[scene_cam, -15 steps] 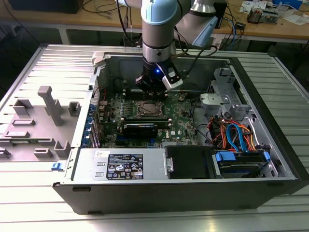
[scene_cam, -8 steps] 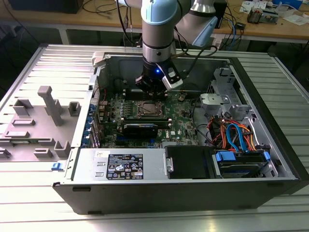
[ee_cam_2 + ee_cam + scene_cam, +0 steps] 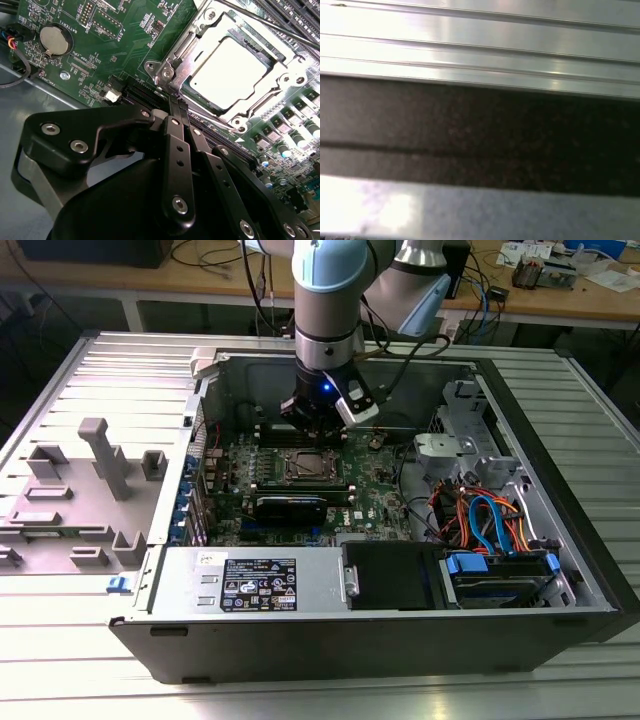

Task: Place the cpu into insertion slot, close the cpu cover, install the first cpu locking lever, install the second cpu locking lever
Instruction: 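Install the first cpu locking lever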

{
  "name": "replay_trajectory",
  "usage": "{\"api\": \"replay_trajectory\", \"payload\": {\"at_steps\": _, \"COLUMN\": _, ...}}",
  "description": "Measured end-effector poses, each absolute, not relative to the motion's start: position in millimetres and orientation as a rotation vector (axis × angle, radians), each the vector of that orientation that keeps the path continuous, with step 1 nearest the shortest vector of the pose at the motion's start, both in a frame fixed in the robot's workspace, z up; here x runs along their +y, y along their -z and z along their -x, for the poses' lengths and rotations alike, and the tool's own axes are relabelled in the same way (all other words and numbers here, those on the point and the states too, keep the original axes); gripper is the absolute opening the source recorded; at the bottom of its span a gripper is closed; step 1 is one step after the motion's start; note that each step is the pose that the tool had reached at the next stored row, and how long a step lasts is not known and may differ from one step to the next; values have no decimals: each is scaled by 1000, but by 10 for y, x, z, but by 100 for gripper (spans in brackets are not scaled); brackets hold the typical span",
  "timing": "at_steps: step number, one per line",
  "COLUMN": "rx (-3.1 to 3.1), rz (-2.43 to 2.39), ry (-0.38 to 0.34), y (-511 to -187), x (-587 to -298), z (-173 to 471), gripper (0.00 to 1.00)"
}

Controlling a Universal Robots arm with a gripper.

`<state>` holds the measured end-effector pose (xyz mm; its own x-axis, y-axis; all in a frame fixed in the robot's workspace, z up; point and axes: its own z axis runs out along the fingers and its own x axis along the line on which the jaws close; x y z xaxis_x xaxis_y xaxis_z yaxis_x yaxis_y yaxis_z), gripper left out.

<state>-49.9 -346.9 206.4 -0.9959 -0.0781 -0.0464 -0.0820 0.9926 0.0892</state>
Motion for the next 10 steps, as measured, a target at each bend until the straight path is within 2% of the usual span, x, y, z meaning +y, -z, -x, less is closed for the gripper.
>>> {"api": "replay_trajectory", "payload": {"at_steps": 10, "rx": 3093, "rz": 124, "ry": -141, "y": -2082, "x": -3469, "z": 494, "gripper": 11}}
